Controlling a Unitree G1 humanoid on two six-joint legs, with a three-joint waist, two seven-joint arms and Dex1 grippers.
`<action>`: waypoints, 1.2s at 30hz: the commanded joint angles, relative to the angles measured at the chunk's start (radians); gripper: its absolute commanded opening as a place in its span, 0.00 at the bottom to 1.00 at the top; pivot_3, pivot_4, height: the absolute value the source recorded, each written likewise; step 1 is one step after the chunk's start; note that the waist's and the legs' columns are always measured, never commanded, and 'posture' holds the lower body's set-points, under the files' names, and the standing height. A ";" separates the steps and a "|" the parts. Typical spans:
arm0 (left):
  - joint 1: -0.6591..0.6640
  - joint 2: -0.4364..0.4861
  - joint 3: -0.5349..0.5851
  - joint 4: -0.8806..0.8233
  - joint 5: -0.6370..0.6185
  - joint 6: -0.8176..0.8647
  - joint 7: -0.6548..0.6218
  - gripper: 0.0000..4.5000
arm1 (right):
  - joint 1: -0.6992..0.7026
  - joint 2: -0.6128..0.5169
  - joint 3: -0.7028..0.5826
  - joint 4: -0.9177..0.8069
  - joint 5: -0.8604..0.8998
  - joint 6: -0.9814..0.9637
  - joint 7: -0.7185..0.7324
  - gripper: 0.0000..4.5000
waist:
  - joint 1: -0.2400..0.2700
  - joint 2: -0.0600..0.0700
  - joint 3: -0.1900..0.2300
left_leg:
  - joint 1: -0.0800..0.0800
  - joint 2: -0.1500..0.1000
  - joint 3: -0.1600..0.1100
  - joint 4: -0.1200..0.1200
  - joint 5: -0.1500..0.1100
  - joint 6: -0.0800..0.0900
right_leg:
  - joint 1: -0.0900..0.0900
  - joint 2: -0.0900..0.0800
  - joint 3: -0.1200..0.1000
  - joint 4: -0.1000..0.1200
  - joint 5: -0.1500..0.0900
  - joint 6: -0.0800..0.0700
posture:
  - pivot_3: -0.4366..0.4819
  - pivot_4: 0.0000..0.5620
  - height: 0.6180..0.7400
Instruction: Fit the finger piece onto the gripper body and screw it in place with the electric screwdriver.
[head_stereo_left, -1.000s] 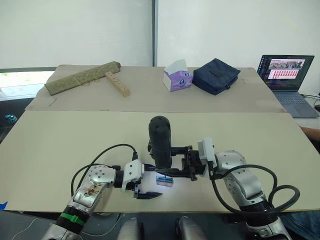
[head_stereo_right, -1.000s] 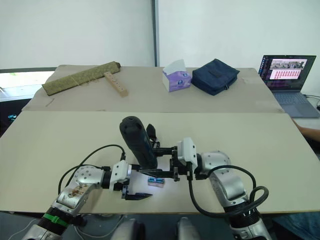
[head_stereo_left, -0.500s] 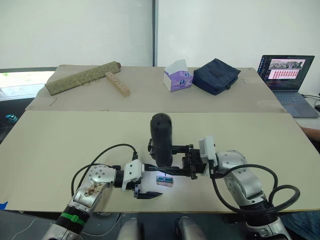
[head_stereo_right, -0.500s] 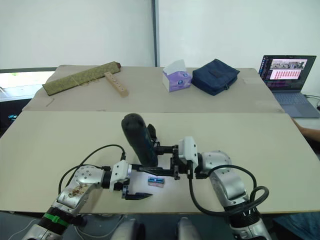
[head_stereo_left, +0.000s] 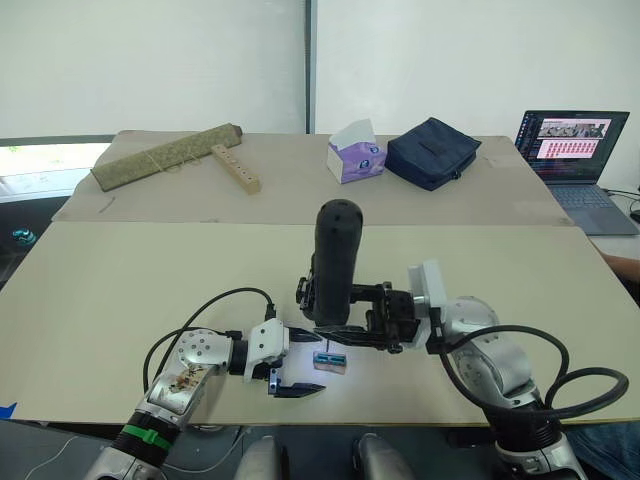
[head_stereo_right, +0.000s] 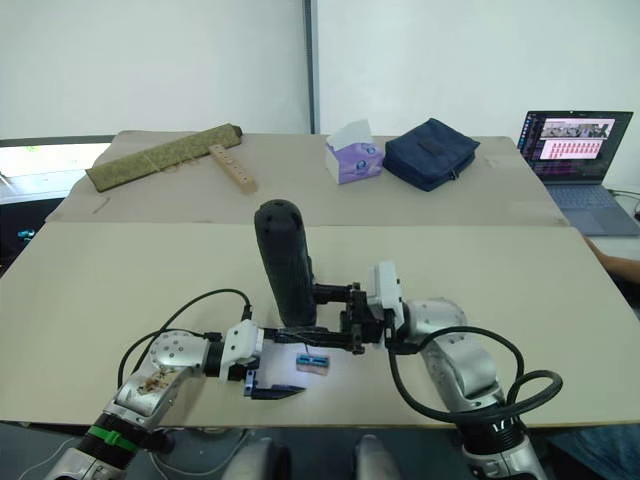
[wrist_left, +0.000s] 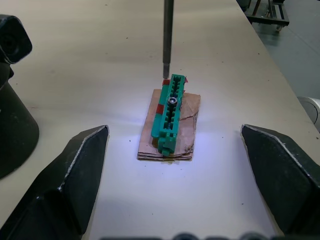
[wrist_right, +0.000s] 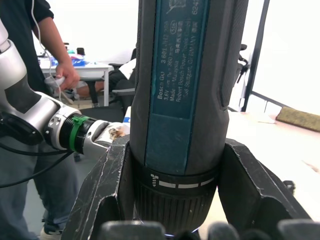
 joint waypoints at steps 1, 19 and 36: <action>0.010 -0.005 -0.027 0.046 0.027 0.019 0.010 0.99 | -0.004 0.002 -0.002 -0.039 0.005 -0.020 -0.001 0.43 | 0.001 0.000 0.000 | 0.000 0.000 0.000 0.000 0.000 0.000 | 0.000 0.000 0.000 0.000 0.000 0.000 | 0.48 0.27 1.00; 0.015 -0.003 -0.026 0.046 0.026 0.017 0.009 0.99 | 0.005 0.003 0.000 -0.020 -0.029 -0.045 0.013 0.43 | 0.001 0.000 0.000 | 0.000 0.000 0.000 0.000 0.000 0.000 | 0.000 0.000 0.000 0.000 0.000 0.000 | 0.48 0.27 1.00; 0.017 0.002 -0.023 0.051 0.028 0.013 0.008 0.99 | 0.010 0.005 0.001 0.001 -0.048 -0.061 0.031 0.43 | 0.001 0.001 -0.001 | 0.000 0.000 0.000 0.000 0.000 0.000 | 0.000 0.000 0.000 0.000 0.000 0.000 | 0.48 0.27 1.00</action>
